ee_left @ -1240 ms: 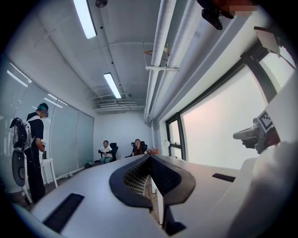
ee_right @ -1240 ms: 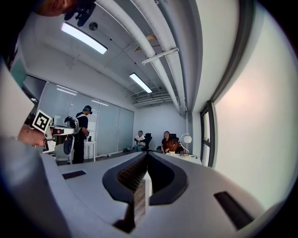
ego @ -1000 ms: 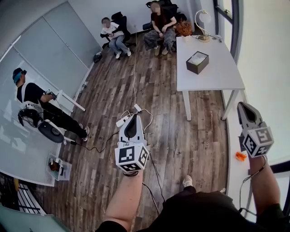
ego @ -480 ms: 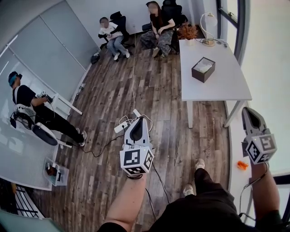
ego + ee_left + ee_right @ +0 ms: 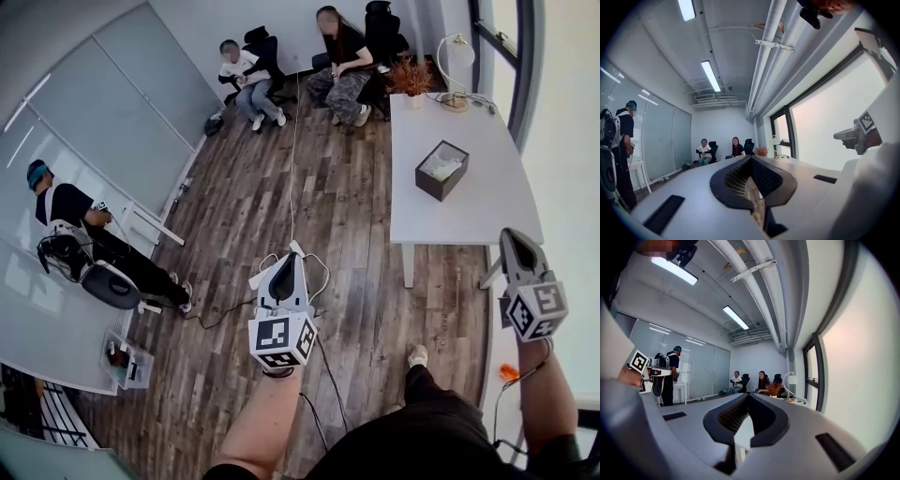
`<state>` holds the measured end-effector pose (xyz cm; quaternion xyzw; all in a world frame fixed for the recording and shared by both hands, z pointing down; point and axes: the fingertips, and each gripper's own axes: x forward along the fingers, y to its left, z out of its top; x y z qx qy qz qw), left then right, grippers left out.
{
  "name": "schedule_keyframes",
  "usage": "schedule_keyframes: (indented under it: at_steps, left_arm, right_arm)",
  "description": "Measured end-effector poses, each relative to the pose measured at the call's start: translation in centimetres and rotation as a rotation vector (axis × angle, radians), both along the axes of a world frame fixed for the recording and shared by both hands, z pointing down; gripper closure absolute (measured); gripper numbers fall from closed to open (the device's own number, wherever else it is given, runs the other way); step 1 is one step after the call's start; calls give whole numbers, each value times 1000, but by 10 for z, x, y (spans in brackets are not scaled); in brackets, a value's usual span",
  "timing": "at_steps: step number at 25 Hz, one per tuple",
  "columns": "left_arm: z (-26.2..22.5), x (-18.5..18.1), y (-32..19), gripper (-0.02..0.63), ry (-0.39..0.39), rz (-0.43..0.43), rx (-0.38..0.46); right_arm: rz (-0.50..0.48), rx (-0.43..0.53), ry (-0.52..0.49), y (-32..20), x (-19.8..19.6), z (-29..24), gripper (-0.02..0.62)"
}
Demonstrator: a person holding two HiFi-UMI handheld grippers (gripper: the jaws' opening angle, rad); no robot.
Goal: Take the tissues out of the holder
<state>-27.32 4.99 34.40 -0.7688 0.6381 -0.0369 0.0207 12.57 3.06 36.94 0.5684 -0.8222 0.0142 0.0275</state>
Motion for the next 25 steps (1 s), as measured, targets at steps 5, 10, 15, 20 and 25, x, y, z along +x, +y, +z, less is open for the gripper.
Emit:
schedule_keyframes:
  at_steps: [5,10,15,20,25]
  left_arm:
    - [-5,16,-58,601,0,4,5]
    - [-11,34,-109,601,-1,7,8]
    - [-6,41,-146,601,3,-14,1]
    - [-2,42,-177,601,-15,-17,-17]
    - [1,38,-215,601,-29,-6,-27]
  right_arm:
    - [3,6,-11,-61,11,-3,589]
    - [-12,-7,-35,-115,14,-1,589]
    - [-48,-20,-18,-158,13,4,589]
    - [-52,-36,-44,-200,14,11,589]
    - [-50,-45,-50,-235,8,19,589]
